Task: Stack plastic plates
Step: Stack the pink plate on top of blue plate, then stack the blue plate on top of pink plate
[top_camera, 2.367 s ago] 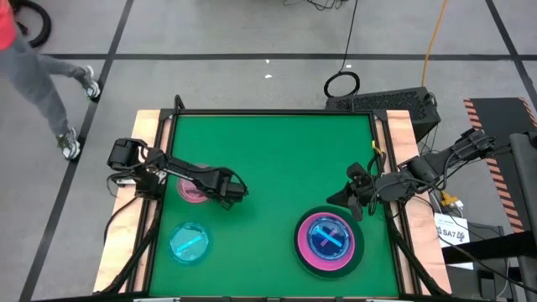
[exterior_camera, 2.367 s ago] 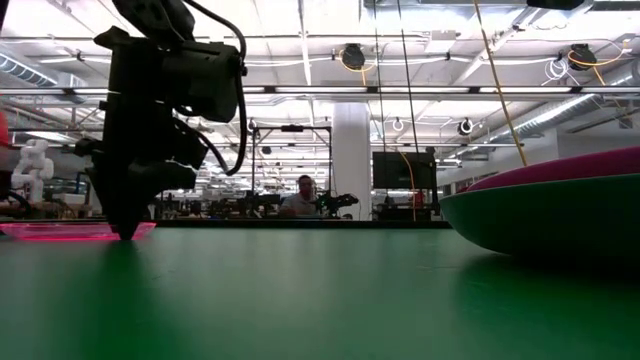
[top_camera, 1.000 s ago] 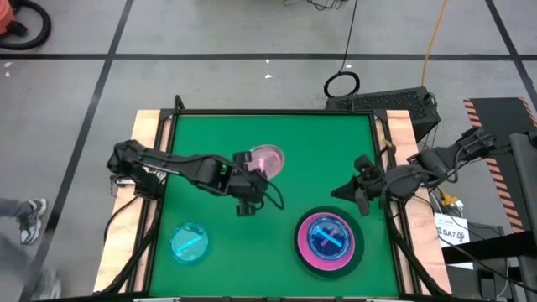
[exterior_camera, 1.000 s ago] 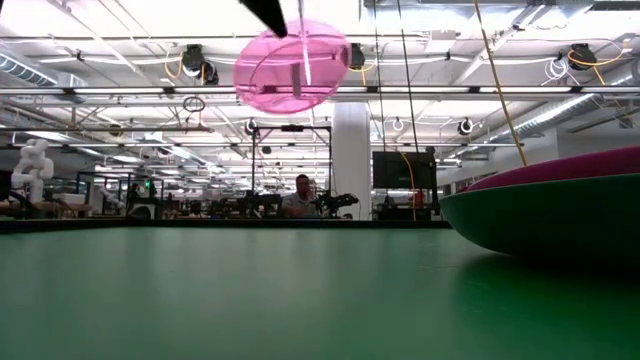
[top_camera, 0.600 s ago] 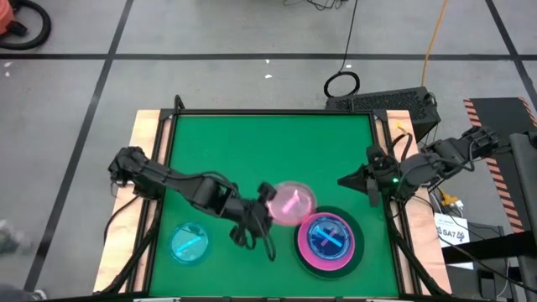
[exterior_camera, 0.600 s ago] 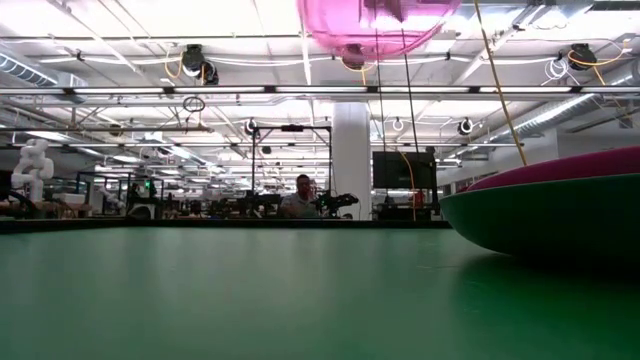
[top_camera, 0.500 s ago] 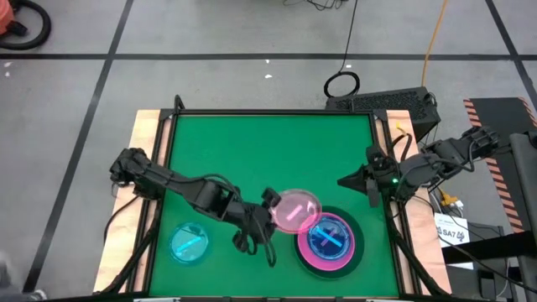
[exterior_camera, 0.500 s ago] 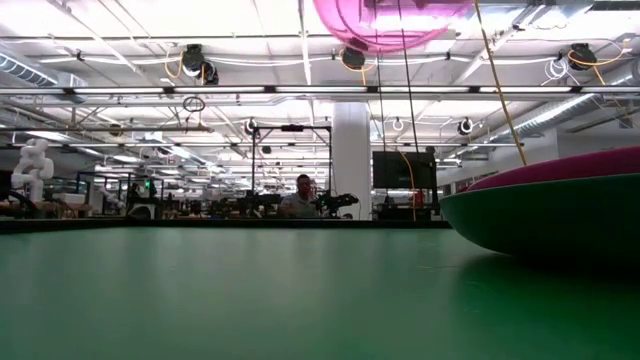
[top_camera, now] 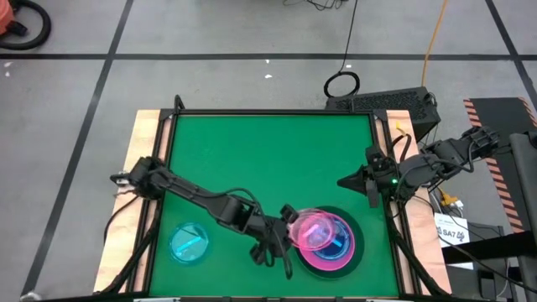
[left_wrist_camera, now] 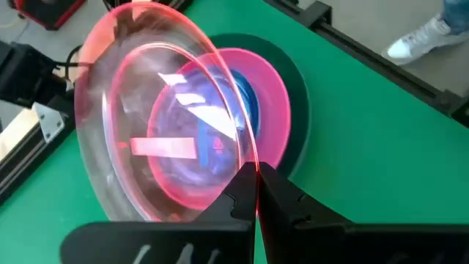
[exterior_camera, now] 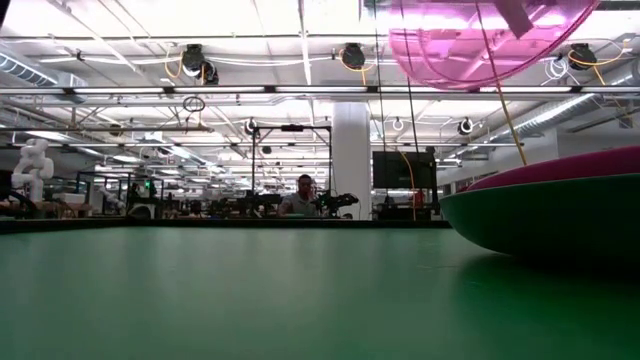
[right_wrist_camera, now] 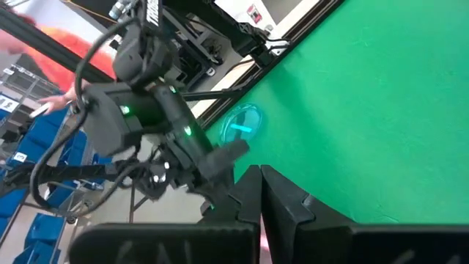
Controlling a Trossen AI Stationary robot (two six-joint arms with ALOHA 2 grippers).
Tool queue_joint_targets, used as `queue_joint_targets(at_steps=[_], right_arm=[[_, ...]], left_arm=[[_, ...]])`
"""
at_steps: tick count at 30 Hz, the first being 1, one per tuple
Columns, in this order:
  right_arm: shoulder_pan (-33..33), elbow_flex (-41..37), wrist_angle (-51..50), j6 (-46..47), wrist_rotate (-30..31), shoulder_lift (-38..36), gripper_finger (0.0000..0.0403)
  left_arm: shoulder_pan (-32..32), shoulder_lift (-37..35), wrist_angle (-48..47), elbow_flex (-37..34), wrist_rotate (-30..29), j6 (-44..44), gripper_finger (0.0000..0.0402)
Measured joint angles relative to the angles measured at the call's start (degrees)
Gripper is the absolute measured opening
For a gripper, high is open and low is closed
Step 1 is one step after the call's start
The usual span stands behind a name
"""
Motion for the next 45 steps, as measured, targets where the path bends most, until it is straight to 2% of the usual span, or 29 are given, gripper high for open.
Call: queue_joint_targets(at_steps=[12, 19, 23, 32, 36, 39, 42, 45], right_arm=[[0.0, 0.0, -0.4, 0.2, -0.1, 0.0, 0.0000], [0.0, 0.0, -0.7, 0.3, -0.1, 0.0, 0.0000], [0.0, 0.0, -0.8, 0.4, -0.1, 0.0, 0.0000], [0.0, 0.0, -0.8, 0.4, -0.1, 0.0, 0.0000], [0.0, 0.0, -1.0, 0.2, -0.1, 0.0, 0.0000], [0.0, 0.0, -3.0, 0.8, -0.1, 0.0, 0.0000], [0.0, 0.0, -5.6, 2.5, -0.1, 0.0, 0.0000], [0.0, -0.1, -8.2, 3.4, -0.1, 0.0, 0.0000]], left_arm=[[1.1, 9.5, 13.9, 0.0, 0.0, 0.4, 0.0005], [1.6, 12.4, 17.2, 0.0, 0.0, -1.1, 0.0015], [2.1, 13.0, 17.5, -0.1, 0.0, -3.3, 0.0043], [3.1, 13.6, 22.4, 0.0, -0.6, -7.4, 0.0152], [3.2, 13.1, 23.0, 0.0, -0.6, -15.6, 0.0182], [3.3, 11.8, 21.8, 0.0, -1.8, -27.7, 0.0189], [3.7, 10.7, 15.5, 1.5, -1.9, -41.9, 0.0190], [4.0, 10.2, 2.5, 6.3, -1.1, -52.0, 0.0190]])
